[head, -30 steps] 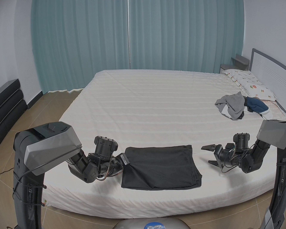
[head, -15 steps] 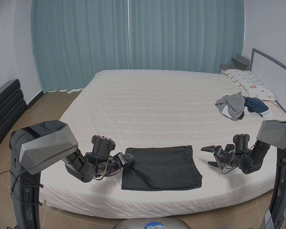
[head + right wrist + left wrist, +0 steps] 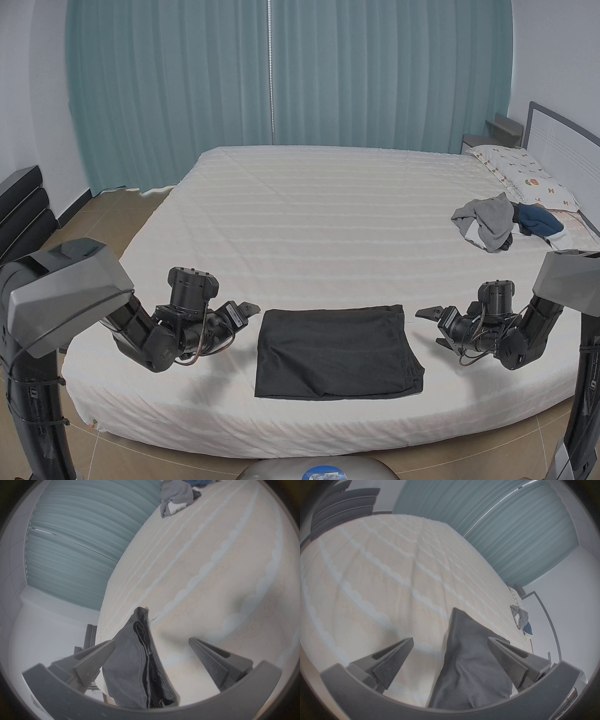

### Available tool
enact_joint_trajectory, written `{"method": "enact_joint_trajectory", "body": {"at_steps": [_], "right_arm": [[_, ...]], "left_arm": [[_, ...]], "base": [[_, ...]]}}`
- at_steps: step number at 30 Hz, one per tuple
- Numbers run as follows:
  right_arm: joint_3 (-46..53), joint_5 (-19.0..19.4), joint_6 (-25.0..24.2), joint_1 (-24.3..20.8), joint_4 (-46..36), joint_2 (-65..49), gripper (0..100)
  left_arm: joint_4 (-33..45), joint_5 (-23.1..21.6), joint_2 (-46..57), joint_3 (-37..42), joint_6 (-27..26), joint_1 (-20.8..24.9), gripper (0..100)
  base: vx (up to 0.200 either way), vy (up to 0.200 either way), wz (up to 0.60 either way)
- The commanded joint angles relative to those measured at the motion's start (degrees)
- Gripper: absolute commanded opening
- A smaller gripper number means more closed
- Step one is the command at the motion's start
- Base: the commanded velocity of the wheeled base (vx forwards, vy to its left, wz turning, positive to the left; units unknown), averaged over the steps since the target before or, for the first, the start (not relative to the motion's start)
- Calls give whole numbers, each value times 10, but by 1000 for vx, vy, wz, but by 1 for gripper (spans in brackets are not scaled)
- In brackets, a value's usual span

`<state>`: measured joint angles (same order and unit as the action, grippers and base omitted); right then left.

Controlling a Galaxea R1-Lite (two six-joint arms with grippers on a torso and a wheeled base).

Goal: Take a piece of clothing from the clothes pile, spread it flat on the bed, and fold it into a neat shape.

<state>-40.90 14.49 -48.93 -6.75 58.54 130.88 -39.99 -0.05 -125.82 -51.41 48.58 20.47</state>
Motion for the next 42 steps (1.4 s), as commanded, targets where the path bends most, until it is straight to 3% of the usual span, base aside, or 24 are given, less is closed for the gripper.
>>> {"method": "enact_joint_trajectory", "body": {"at_steps": [1,7,11,13,14,17,23,24,25,26,31,34,35,37,42], "right_arm": [[31,-54,9,-15,2,-106,100],[86,-90,45,-9,0,-243,100],[163,-105,144,-8,2,-365,100],[163,-105,144,-8,2,-365,100],[224,-105,207,-8,1,-459,100],[267,-105,259,-7,-2,-542,100],[322,-107,312,18,-17,-660,100],[335,-107,329,32,-37,-707,100],[335,-107,329,32,-37,-707,100],[344,-100,341,45,-68,-759,100],[365,-61,365,47,-190,-915,100],[361,-58,394,47,-319,-1023,100],[361,-58,394,47,-319,-1023,100],[342,-56,415,43,-454,-1124,100],[296,-56,438,21,-628,-1247,100]], "left_arm": [[-1,45,124,37,-4,-4,100],[0,104,235,86,-70,-8,100],[-1,140,339,134,-127,-10,100],[-1,140,339,134,-127,-10,100],[2,155,423,168,-155,-11,100],[2,189,498,199,-199,-11,100],[23,233,633,239,-271,-11,100],[63,246,699,251,-311,-10,100],[63,246,699,251,-311,-10,100],[113,255,761,256,-338,-10,100],[219,296,886,255,-371,-11,100],[288,312,959,256,-386,-12,100],[288,312,959,256,-386,-12,100],[351,314,1022,256,-402,-34,100],[437,308,1111,257,-444,-117,100]], "base": [[0,0,0],[0,0,0],[0,0,0],[0,0,0],[0,0,0],[0,0,0],[0,0,0],[0,0,0],[0,0,0],[0,0,0],[0,0,0],[0,0,0],[0,0,0],[0,0,0],[0,0,0]]}}
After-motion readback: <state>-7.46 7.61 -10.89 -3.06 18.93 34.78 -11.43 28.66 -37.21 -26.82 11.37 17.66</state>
